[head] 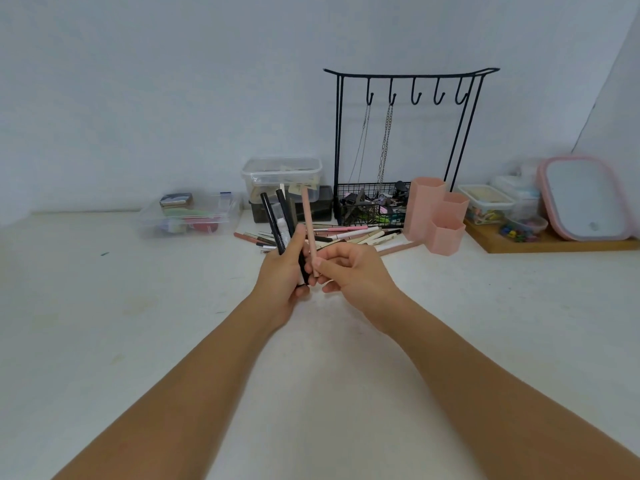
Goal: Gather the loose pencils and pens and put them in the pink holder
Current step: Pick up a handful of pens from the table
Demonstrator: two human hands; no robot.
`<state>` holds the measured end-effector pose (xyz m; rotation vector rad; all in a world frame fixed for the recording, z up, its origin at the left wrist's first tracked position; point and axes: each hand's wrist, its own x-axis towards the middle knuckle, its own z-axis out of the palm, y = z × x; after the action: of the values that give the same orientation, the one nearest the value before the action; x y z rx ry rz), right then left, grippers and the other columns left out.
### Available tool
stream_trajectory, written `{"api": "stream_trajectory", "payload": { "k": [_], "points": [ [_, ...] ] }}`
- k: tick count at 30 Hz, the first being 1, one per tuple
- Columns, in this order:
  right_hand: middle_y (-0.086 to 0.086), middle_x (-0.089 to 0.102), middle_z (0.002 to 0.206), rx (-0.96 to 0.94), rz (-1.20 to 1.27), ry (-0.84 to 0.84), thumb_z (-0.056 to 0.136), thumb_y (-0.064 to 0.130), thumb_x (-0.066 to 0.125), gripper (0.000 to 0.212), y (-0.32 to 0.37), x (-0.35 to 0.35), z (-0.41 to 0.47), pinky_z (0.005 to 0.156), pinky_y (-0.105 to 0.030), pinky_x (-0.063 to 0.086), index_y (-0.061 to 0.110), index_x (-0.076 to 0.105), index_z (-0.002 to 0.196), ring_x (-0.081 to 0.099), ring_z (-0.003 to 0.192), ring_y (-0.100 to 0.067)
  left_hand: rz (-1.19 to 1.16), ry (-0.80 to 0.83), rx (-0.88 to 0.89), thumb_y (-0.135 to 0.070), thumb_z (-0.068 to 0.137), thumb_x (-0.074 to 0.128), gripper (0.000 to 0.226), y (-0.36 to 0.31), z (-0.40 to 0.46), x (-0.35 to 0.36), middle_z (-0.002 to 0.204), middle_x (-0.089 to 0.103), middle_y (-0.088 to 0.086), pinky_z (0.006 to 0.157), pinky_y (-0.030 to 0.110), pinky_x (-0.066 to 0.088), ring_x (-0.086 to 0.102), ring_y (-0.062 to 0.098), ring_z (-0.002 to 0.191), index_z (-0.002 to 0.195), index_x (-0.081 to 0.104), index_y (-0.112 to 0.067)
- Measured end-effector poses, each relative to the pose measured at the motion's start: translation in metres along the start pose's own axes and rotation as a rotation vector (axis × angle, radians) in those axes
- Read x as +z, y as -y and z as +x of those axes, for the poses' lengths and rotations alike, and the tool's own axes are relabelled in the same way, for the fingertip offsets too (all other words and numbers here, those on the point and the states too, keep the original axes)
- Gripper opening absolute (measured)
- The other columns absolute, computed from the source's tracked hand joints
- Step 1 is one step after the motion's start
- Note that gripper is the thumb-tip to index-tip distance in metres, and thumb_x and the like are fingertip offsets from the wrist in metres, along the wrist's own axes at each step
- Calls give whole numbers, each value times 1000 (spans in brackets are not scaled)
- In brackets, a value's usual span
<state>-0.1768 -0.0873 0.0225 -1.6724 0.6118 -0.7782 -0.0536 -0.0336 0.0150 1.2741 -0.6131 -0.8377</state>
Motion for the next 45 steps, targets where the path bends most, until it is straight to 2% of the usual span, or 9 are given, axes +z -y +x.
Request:
{"api": "stream_trajectory", "payload": {
  "k": [10, 15, 20, 22, 25, 29, 36, 41, 45],
  "points": [
    [-6, 72, 69, -234, -279, -176, 80, -1, 73, 7, -6, 13, 1, 64, -28, 59, 5, 74, 78, 67, 61, -16, 71, 26, 103, -46, 82, 79, 36, 3, -4, 2, 62, 63, 9, 39, 22, 33, 55, 17, 47, 64, 65, -19],
    [-1, 71, 67, -147, -102, -22, 83, 1, 76, 6, -4, -2, 3, 57, -17, 48, 7, 76, 82, 62, 58, -3, 91, 35, 54, -28, 93, 69, 26, 1, -1, 2, 54, 56, 5, 41, 23, 33, 52, 18, 49, 77, 62, -10],
    [5, 72, 105, -119, -553, -373, 94, 14, 64, 17, -26, -55, 29, 84, -29, 51, 21, 74, 106, 64, 94, -12, -48, 134, -16, -37, 96, 66, 34, -3, 2, -3, 60, 52, 1, 57, 32, 56, 55, 13, 57, 75, 51, -15],
    [1, 64, 127, -46, -772, -320, 96, 12, 60, 30, -38, -73, 31, 96, -30, 44, 21, 66, 124, 58, 114, -19, -80, 153, -27, -36, 97, 66, 33, -2, 3, -3, 61, 50, 1, 67, 37, 59, 54, 12, 57, 77, 51, -15],
    [-1, 59, 138, -21, -884, -195, 98, 12, 58, 39, -46, -78, 32, 103, -32, 40, 19, 60, 136, 53, 125, -25, -62, 106, -27, -31, 96, 68, 25, -1, 4, -2, 61, 48, 1, 54, 29, 49, 49, 14, 57, 82, 53, -18],
    [-3, 58, 138, -62, -951, -170, 99, 13, 56, 38, -46, -71, 35, 100, -38, 45, 19, 60, 137, 54, 121, -27, -15, 94, -15, -20, 95, 70, 24, 3, 5, -2, 58, 46, 2, 42, 22, 33, 43, 15, 53, 80, 52, -16],
    [-5, 54, 115, -98, -935, -213, 96, 12, 64, 16, -46, -70, 37, 77, -30, 43, 14, 72, 110, 55, 89, -21, 51, 99, -2, -25, 93, 73, 31, 3, 4, 0, 56, 53, 6, 41, 23, 33, 44, 16, 50, 70, 56, -12],
    [-4, 56, 114, -128, -822, -262, 93, 9, 67, 15, -45, -71, 36, 79, -24, 38, 11, 72, 107, 53, 87, -16, 83, 25, -25, -39, 93, 71, 37, 1, 2, 3, 50, 45, 0, 40, 23, 32, 43, 14, 44, 74, 49, -16],
    [-5, 65, 107, -228, -765, -334, 92, 9, 66, 13, -45, -72, 37, 86, -37, 50, 13, 76, 100, 59, 94, -21, 87, 19, -18, -43, 92, 70, 39, 2, 5, 1, 52, 43, -2, 39, 23, 28, 40, 13, 46, 72, 48, -18]
  ]
}}
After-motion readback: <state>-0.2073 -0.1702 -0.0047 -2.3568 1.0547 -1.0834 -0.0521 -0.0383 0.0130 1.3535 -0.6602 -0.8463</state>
